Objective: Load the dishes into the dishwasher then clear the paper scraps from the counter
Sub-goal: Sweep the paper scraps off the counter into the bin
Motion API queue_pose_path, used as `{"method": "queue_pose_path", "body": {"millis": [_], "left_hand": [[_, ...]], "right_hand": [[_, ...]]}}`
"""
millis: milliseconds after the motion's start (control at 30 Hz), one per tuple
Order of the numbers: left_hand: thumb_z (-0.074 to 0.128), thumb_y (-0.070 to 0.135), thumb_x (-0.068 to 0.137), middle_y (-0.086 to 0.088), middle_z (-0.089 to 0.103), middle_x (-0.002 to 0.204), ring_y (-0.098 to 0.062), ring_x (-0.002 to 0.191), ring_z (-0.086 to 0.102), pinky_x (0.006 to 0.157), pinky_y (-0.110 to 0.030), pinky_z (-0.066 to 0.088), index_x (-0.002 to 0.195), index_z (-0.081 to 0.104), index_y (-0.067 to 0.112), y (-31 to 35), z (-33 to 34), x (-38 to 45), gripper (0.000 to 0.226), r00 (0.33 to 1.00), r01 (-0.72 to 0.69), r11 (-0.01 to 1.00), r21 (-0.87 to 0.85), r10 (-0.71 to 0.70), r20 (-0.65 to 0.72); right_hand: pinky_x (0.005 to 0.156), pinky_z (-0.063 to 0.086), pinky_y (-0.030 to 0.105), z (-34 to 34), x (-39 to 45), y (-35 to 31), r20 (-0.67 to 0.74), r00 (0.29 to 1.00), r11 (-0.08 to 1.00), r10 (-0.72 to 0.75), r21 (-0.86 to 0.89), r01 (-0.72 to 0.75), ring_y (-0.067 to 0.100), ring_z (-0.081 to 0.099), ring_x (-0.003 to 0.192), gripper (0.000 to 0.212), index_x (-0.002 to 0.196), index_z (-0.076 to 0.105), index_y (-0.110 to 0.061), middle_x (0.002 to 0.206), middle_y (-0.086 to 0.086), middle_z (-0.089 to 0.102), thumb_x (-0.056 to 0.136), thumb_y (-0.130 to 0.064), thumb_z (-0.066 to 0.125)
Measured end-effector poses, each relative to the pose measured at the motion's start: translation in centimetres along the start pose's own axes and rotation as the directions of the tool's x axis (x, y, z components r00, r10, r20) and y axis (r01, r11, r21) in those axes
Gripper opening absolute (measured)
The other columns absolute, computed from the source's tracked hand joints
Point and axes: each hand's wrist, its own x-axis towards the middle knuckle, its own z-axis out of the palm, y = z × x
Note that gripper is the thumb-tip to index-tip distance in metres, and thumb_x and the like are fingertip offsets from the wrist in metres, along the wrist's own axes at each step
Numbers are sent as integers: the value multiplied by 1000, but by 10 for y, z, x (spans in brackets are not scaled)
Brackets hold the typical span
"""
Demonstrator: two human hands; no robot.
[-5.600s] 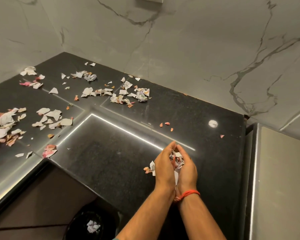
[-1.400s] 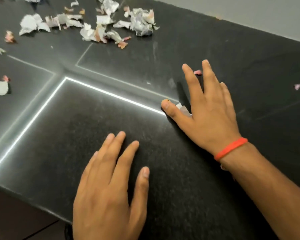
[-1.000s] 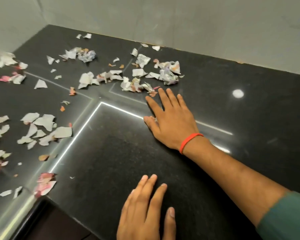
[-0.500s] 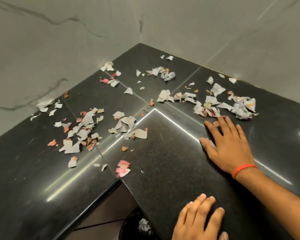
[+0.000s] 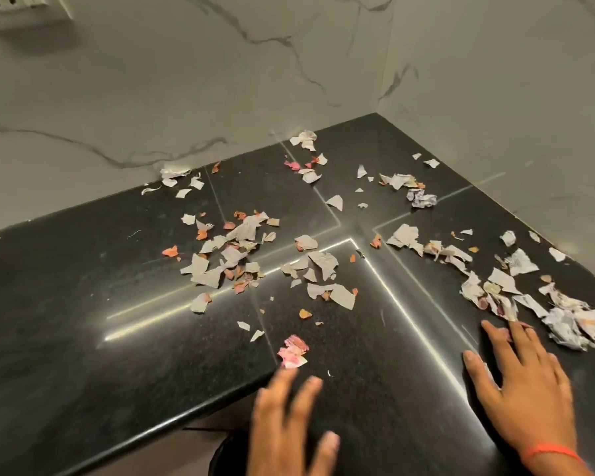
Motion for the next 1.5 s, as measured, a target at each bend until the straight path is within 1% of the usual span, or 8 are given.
{"method": "queue_pose_path", "body": {"millis": [100,300,467,800,967,1067,1333,1500], "left_hand": [[44,75,87,-13,22,167,-33,153,23,123,-49,15,155,39,22,-52,-19,22,87,958,235,951,201,-191,-215],[16,84,91,-13,-15,170,-29,158,-9,128,-48,5,163,-6,22,-89,-54,90,98,832,550,812,195,-515,-203],[2,84,92,-7,-32,165,-26,153,-27,127,-44,-7,159,-23,22,-43,-9,128,94,936,347,895,279,-348,-49],[31,60,105,1,-22,169,-19,157,-15,128,-43,0,162,-8,38,111,105,154,72,942,-95,987,-133,132,310],[43,53,104,16,0,170,-6,157,1,128,-42,13,158,16,49,67,71,162,61,999,-1,889,-458,17,30],[53,40,100,6,26,166,-8,155,18,127,-42,20,153,32,41,-14,19,181,57,966,43,926,-375,-134,-220],[41,53,99,-16,21,166,-33,152,23,123,-57,20,157,30,18,-186,-99,247,68,777,532,846,-17,-497,-386],[29,63,101,-12,44,154,-37,149,29,121,-60,25,140,44,26,-168,-79,273,56,885,439,882,172,-393,-249]], "right_hand": [[121,21,50,-3,-1,-2,-2,1000,1000,12,16,-12,18,19,153,71,150,41,-41,163,0,31,88,-73,24],[119,24,52,-5,-1,-13,-64,997,999,45,31,-43,20,26,151,71,143,50,-39,159,2,38,84,-72,30],[115,30,57,-4,1,-19,-122,992,999,28,30,-24,27,35,147,75,140,57,-31,155,9,44,80,-69,34],[116,29,56,-5,2,-14,-59,998,1000,26,4,-26,23,29,151,73,145,51,-35,159,5,39,83,-69,33],[117,27,56,-7,4,-15,-41,999,999,26,30,-25,24,28,151,75,145,51,-35,160,5,38,82,-71,32],[118,25,54,-5,3,-12,-15,999,999,30,17,-29,21,25,152,73,146,48,-38,161,2,35,83,-71,32],[120,22,54,-6,2,-9,21,1000,1000,16,-17,-16,18,19,154,70,150,38,-42,164,-1,29,88,-72,27],[120,24,56,-9,3,-12,29,999,1000,23,-18,-23,19,20,153,71,151,38,-42,164,1,30,87,-72,27]]}}
